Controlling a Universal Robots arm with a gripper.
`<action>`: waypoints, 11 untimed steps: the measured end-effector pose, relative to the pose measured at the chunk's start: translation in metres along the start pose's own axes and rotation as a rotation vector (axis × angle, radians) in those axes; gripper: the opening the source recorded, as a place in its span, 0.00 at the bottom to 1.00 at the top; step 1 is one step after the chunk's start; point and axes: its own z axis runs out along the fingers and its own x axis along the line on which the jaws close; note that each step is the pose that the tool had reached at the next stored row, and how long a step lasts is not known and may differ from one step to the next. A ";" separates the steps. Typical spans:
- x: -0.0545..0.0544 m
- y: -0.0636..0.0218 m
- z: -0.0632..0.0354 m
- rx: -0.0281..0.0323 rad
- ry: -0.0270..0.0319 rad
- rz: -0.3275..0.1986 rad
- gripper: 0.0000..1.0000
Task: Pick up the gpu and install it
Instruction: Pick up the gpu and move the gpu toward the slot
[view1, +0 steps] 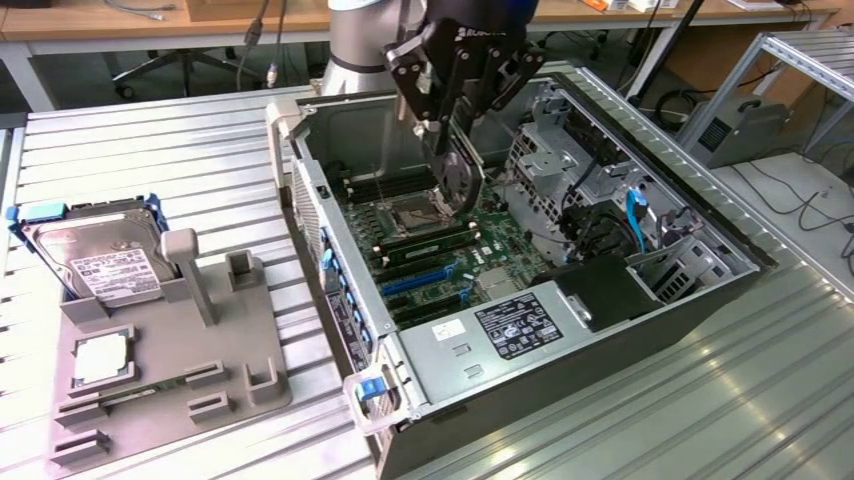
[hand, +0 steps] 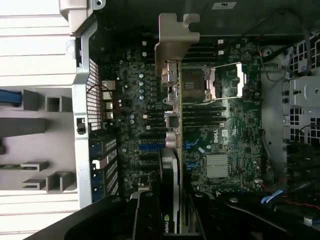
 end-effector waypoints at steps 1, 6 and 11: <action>-0.004 0.0003 0.0001 -0.0001 0.0000 0.000 0.27; -0.022 0.0016 0.0006 0.0000 0.0000 0.000 0.27; -0.042 0.0035 0.0012 0.0000 0.0000 0.000 0.27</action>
